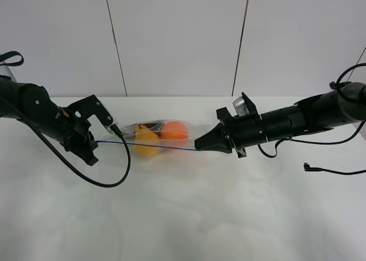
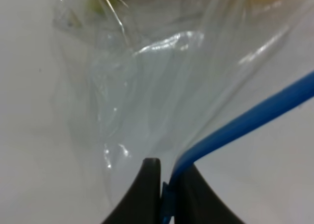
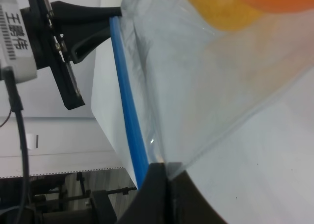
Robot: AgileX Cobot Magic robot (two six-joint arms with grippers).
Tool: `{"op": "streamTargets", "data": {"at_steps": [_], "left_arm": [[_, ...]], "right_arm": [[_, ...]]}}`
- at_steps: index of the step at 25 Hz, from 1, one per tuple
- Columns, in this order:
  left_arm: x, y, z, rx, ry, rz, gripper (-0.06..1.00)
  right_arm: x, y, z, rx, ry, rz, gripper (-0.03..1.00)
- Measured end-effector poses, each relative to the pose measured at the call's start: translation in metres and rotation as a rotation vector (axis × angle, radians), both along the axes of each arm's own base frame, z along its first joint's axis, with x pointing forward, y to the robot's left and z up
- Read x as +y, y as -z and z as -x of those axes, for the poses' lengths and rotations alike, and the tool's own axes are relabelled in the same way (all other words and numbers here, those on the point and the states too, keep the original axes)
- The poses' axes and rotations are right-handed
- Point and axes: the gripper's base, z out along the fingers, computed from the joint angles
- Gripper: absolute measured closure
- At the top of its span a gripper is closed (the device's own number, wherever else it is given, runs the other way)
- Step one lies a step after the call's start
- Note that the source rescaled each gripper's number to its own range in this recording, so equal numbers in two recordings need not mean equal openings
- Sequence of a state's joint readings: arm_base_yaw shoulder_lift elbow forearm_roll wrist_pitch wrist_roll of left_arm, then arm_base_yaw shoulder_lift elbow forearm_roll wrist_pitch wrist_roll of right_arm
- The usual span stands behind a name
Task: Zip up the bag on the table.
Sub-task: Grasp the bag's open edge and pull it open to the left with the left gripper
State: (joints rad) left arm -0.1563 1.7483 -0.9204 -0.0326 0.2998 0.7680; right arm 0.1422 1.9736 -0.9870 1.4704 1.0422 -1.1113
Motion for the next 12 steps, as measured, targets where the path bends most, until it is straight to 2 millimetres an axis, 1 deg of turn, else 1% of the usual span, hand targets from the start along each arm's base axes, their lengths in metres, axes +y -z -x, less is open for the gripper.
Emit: {"op": "streamTargets", "data": {"at_steps": [12], "left_arm": [[0.0058, 0.0002, -0.0003, -0.004, 0.009, -0.078, 0.94]], "right_arm": [[0.0016, 0.0001, 0.0006, 0.0, -0.005, 0.001, 0.97]]}}
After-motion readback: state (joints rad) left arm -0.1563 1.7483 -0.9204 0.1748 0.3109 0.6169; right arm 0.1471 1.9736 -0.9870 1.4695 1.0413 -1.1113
